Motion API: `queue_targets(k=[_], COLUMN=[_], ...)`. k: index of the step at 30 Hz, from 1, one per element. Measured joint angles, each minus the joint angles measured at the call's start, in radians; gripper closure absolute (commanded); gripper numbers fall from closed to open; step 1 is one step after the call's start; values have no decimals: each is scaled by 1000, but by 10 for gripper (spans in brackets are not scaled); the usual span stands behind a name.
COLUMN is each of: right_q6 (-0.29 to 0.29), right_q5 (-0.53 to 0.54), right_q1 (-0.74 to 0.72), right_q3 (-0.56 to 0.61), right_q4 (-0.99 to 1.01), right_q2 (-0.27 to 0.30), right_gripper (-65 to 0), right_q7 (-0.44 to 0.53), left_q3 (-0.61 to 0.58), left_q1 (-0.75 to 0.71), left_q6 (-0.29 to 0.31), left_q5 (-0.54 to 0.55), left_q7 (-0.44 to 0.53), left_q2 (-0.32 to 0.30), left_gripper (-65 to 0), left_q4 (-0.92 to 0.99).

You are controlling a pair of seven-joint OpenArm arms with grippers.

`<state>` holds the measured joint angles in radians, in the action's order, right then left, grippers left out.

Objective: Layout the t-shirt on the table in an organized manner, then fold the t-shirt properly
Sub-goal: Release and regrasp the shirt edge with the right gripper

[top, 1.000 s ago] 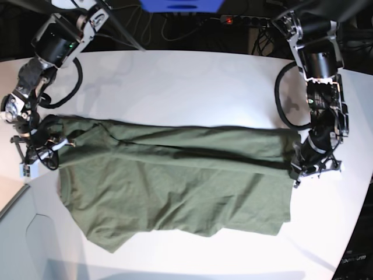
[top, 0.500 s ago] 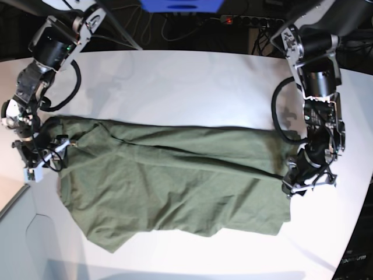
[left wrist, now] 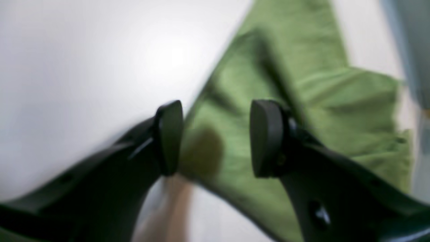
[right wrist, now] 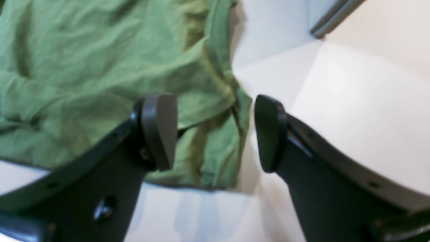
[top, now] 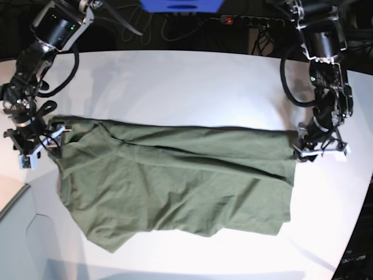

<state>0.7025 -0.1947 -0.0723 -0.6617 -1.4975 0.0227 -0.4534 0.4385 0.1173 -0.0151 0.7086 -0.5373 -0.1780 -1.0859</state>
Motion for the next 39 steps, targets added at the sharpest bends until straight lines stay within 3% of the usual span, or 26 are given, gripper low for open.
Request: queue_targets(k=[7, 11, 16, 22, 25, 37, 39], right_q6=[0, 0, 0, 0, 0, 0, 0], right_q5=[-3, 10, 0, 5, -4, 1, 0], right_q1=[53, 54, 54, 52, 22, -48, -58], right_q3=[-2, -23, -71, -55, -53, -45, -45], right_q4=[4, 1, 4, 106, 178, 360, 402], right_q2=[0, -3, 8, 43, 60, 122, 132], right_gripper=[-365, -365, -365, -365, -365, -359, -328], right_q7=[-1, 8, 3, 12, -6, 11, 11], left_q3=[-5, -116, -174, -173, -173, -173, -173], left_q1=[45, 43, 40, 32, 30, 18, 8], left_q6=[7, 10, 11, 11, 11, 11, 14], left_q5=[6, -35, -39, -36, -35, -31, -28], left_q7=[50, 119, 146, 140, 138, 140, 136], left_q2=[0, -3, -2, -5, -5, -5, -11], left_gripper=[-316, -314, -299, -64, 0, -3, -3], left_q4=[116, 117, 117, 125, 127, 117, 108])
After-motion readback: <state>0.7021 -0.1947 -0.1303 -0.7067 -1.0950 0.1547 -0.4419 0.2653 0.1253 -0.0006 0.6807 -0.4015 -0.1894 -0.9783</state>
